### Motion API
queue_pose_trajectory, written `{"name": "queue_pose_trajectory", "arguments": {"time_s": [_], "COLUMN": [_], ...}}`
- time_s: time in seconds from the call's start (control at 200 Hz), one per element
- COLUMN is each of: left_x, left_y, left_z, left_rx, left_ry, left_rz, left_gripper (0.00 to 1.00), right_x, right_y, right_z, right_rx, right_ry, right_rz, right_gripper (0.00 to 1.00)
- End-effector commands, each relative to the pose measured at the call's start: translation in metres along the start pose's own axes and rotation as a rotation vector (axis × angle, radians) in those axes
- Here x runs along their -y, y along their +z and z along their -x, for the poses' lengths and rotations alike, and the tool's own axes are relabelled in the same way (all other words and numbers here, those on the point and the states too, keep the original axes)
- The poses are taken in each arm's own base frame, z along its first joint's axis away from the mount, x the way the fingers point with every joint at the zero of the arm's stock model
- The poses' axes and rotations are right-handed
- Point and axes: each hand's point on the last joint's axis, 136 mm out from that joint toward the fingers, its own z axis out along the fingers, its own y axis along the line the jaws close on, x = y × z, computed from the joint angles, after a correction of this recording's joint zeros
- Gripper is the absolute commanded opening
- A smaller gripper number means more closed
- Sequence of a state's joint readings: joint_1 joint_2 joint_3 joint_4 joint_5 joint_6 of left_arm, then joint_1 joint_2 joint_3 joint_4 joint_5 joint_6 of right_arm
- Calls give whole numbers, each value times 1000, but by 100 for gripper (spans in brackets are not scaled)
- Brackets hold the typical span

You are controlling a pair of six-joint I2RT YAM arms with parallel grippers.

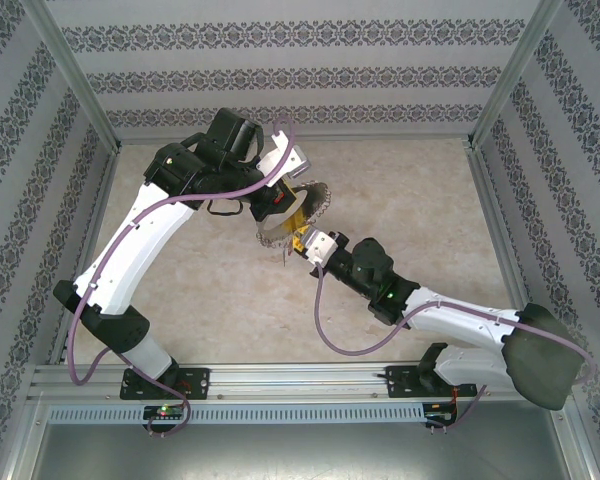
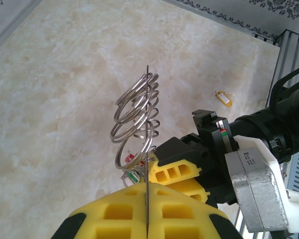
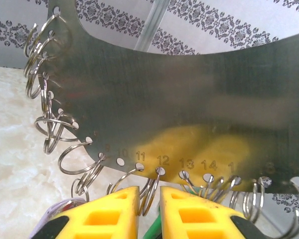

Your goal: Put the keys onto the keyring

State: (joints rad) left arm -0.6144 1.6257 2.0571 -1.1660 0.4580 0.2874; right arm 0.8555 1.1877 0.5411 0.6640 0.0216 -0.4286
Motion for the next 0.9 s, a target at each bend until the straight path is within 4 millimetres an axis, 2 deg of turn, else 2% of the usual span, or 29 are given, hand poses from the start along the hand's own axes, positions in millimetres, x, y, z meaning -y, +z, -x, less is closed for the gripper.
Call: {"name": "queue_pose_trajectory", "arguments": {"time_s": [0.0,0.345,0.45,0.52,0.764,0.894], "left_x": [20,16,9,4,-26,-30], "left_y": [-13,-11,-9,-9,-10,-10], "left_z": [8,7,7,8,9,5], "left_rx": [51,48,44,49,103,141], "left_ry": [6,-4,-24,-42,-174,-227], "left_rz": [-50,-35,3,27,147,134], "left_gripper": [0,0,0,0,0,0], "right_x": [11,12,12,9,3,3], "right_y": [3,3,1,0,-9,-15], "right_z": [15,14,13,9,-2,-8], "right_rx": [45,44,39,28,-8,-35], "right_ry": [20,14,14,9,6,35], "right_rz": [-55,-68,-66,-54,-29,0], "right_gripper": [19,12,8,0,0,0]}}
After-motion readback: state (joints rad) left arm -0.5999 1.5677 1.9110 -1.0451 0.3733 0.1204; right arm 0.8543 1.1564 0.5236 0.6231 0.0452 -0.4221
